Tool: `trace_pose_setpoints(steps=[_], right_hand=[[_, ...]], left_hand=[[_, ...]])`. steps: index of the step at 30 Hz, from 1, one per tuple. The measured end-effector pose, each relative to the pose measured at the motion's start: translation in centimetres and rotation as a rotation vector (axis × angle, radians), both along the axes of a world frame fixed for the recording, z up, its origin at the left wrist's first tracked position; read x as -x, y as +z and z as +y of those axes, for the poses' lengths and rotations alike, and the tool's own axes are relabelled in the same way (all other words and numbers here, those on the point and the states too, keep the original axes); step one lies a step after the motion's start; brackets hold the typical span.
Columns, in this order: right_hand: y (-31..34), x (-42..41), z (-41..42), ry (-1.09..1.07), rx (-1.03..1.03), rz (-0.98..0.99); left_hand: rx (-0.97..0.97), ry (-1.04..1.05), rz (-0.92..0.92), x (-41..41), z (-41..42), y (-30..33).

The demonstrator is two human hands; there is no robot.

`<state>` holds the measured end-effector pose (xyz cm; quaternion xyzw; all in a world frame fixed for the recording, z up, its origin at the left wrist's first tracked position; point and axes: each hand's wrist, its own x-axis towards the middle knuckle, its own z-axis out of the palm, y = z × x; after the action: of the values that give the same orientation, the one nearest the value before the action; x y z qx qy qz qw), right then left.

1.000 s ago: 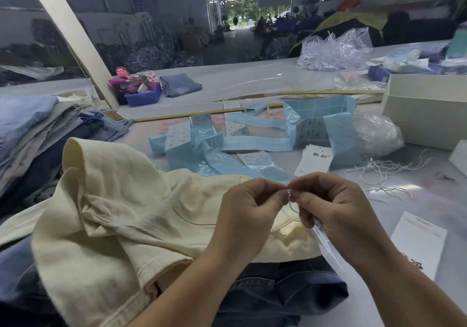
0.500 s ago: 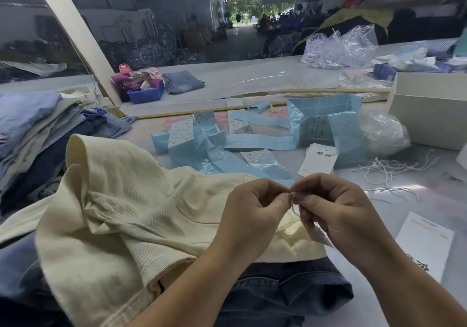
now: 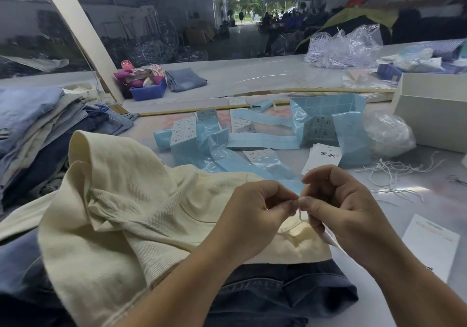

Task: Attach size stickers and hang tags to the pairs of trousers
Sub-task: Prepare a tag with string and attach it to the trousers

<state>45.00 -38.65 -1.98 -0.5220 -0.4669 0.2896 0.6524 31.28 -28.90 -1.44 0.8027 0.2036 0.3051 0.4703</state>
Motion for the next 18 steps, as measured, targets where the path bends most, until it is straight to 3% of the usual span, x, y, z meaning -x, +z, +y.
trace_pose_setpoints(steps=[5,8,10,14,18], right_hand=[[0.7,-0.4,0.1,0.195,0.040,0.011],[1.2,-0.5,0.2,0.239,0.060,-0.012],[1.4,-0.2,0.8,0.138,0.078,-0.071],[1.5,1.1,2.8,-0.141,0.265,-0.573],[2.4,3.6,6.1,-0.154,0.331,-0.908]], left_hand=[[0.270,-0.242,-0.019,0.7,1.8,1.0],[0.296,-0.251,0.003,0.7,2.3,1.3],[0.200,-0.131,0.040,0.6,2.3,1.4],[-0.232,0.087,0.265,1.8,2.6,1.6],[-0.454,0.146,0.514,5.2,4.7,2.2]])
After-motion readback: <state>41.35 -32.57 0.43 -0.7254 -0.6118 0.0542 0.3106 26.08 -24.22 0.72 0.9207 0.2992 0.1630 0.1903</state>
